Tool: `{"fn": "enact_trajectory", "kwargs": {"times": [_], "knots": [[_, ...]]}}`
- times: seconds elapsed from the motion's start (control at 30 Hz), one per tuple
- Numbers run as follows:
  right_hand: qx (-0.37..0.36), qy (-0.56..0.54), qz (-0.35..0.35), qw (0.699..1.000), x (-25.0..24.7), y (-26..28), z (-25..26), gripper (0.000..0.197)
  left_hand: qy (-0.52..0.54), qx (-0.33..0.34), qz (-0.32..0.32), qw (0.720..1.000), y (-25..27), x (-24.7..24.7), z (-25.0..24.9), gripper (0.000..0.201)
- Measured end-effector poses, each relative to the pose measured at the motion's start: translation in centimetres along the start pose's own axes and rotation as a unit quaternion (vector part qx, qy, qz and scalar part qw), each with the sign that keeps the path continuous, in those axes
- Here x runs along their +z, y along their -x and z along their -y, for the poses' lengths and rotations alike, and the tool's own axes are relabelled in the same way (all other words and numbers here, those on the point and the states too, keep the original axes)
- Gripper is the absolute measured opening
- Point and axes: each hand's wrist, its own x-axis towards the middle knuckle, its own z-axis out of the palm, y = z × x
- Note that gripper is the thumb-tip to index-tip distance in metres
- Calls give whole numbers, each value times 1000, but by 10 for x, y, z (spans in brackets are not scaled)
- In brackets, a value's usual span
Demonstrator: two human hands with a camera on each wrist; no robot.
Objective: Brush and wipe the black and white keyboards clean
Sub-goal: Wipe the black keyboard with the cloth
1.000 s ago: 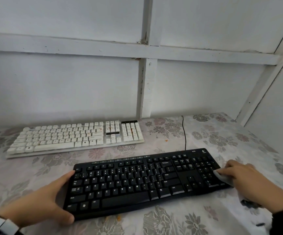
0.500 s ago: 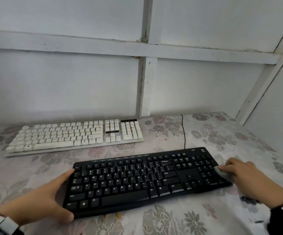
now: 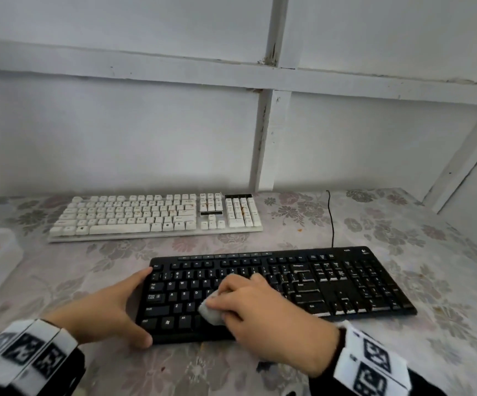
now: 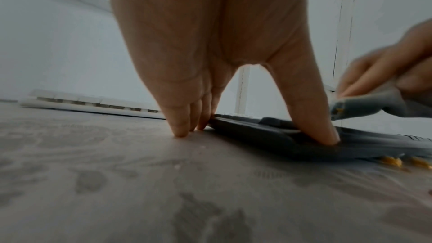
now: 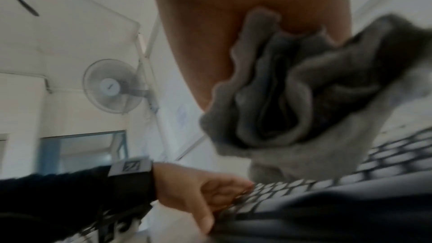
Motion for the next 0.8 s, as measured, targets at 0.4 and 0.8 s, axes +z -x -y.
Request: {"fn": "enact_trajectory", "kwargs": {"times": [0.4,0.8], "knots": [[-138,96,20,986,25,-45,62,27,-59,28,8,998,3,-1,-6,106],[-72,107,58,990,3,-20,15,24,-63,-14,19,998,5,-6,-3,124]]}}
